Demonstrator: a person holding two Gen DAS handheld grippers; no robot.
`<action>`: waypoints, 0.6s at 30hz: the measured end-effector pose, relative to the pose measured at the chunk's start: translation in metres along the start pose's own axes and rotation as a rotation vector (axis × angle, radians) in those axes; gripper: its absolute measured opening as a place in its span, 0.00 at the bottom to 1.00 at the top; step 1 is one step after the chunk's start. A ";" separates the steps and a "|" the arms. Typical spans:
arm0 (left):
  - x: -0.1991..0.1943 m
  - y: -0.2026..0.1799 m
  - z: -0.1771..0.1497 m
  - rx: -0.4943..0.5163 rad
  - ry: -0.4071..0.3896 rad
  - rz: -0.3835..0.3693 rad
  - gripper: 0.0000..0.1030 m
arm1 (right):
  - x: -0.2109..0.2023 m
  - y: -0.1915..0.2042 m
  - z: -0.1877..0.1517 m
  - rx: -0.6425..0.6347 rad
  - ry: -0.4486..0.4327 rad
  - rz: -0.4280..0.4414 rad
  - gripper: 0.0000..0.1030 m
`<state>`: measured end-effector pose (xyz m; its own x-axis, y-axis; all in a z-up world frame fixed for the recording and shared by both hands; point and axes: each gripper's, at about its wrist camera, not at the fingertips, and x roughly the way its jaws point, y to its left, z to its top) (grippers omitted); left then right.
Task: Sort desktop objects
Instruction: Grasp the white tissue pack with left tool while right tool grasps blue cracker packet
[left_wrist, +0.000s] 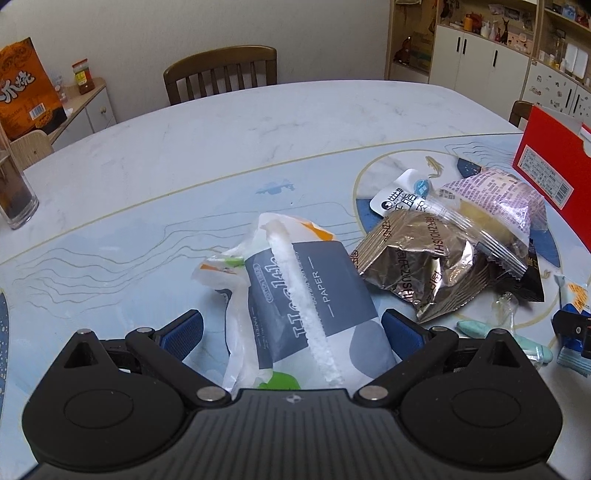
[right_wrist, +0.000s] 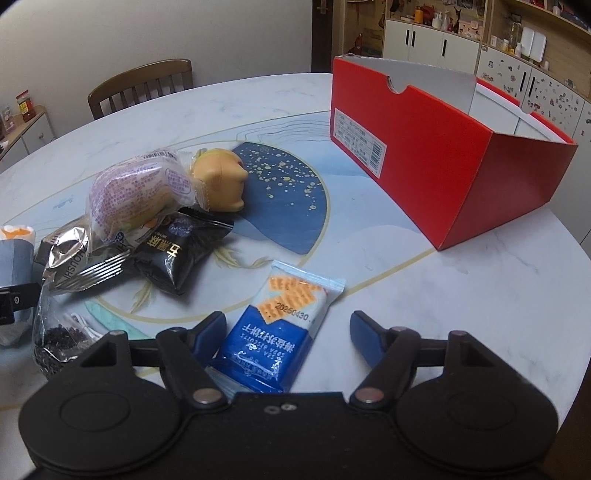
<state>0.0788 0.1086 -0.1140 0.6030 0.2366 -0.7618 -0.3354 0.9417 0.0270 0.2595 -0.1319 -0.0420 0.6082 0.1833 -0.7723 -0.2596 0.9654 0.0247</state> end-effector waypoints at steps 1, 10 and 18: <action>0.002 0.001 0.000 -0.001 0.005 0.001 1.00 | 0.000 0.000 0.000 -0.002 -0.001 -0.002 0.71; 0.008 0.003 -0.005 -0.015 0.027 -0.003 0.99 | 0.000 -0.001 0.002 -0.007 -0.006 -0.001 0.62; 0.007 0.002 -0.005 -0.011 0.019 -0.013 0.88 | -0.002 -0.003 0.003 -0.008 -0.006 0.003 0.50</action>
<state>0.0789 0.1108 -0.1228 0.5932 0.2198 -0.7745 -0.3356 0.9419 0.0102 0.2614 -0.1351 -0.0385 0.6120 0.1870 -0.7684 -0.2670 0.9635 0.0218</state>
